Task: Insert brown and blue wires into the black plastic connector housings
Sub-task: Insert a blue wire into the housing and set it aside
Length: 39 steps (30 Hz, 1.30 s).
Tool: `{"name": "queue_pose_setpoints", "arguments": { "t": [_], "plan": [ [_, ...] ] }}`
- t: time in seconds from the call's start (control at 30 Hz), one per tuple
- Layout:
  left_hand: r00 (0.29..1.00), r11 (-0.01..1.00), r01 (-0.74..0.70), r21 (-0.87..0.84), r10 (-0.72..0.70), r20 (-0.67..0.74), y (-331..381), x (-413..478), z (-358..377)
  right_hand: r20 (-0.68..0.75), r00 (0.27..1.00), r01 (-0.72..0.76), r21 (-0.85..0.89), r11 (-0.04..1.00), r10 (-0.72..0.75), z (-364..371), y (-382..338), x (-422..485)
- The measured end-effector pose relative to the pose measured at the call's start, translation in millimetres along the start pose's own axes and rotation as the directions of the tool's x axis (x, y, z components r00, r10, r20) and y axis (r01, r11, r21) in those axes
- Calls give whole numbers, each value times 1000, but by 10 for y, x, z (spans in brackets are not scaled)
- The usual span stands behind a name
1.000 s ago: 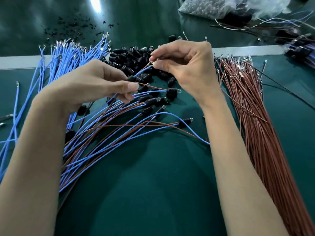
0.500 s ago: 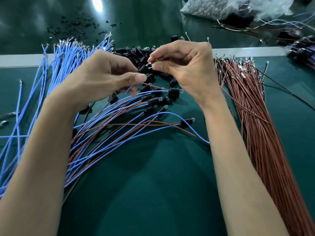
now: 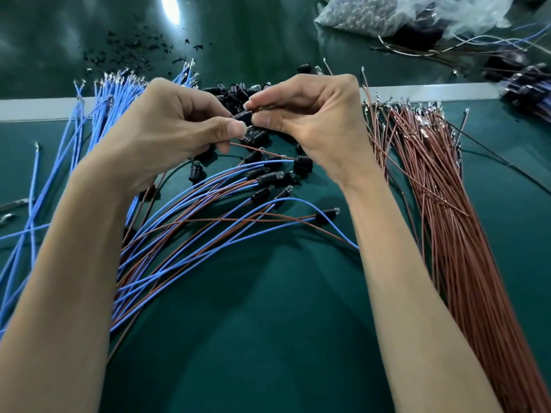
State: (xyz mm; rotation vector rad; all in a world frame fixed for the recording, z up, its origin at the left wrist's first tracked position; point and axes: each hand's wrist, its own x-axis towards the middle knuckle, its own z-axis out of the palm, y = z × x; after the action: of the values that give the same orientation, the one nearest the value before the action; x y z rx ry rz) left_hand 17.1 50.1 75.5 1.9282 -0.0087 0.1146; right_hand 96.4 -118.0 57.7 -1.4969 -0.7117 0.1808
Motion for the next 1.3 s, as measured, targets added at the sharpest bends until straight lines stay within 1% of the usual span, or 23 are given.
{"name": "queue_pose_setpoints", "arguments": {
  "t": [0.07, 0.17, 0.23, 0.3, 0.33, 0.4, 0.43, 0.5, 0.57, 0.7, 0.87, 1.1, 1.3],
  "plan": [
    [1000, 1000, -8, 21, 8, 29, 4, -1, 9, 45, 998, -49, 0, 999, 49, -32, -37, 29],
    [999, 999, 39, -30, -38, 39, -4, 33, 31, 126, 988, -85, -29, 996, 88, -115, -106, 65],
    [996, 996, 71, -48, -68, 65, -6, 49, 45, 228, 969, -79, -84, 993, 96, -184, -144, 45],
    [988, 994, 96, -51, -88, 130, -15, 42, 66, 306, 942, -100, -135, 986, 137, -203, -158, -33],
    [982, 993, 107, -47, -98, 163, -28, 36, 81, 310, 939, -97, -172, 980, 147, -186, -144, -82],
    [963, 989, 140, -40, -126, 236, -49, 9, 125, 260, 957, -61, -256, 965, 129, -140, -86, -170],
    [952, 985, 161, -56, -140, 271, -59, -8, 154, 236, 964, -58, -271, 961, 125, -131, -52, -214],
    [932, 976, 195, -95, -154, 330, -85, -49, 183, 237, 962, -74, -249, 966, 135, -130, -7, -281],
    [913, 973, 218, -80, -175, 369, -109, -79, 201, 271, 953, -66, -253, 965, 136, -141, 8, -313],
    [904, 959, 275, -73, -232, 359, -126, -81, 225, 325, 936, -31, -308, 951, 136, -115, -10, -278],
    [902, 956, 287, -61, -248, 354, -85, -57, 209, 320, 943, 35, -362, 931, 89, -85, -13, -218],
    [894, 944, 328, -41, -296, 336, -170, -142, 211, 344, 924, -71, -277, 958, 168, -134, 82, -231],
    [885, 939, 342, -39, -308, 349, -205, -115, 190, 359, 914, -106, -235, 966, 188, -155, 110, -226]
  ]
}}
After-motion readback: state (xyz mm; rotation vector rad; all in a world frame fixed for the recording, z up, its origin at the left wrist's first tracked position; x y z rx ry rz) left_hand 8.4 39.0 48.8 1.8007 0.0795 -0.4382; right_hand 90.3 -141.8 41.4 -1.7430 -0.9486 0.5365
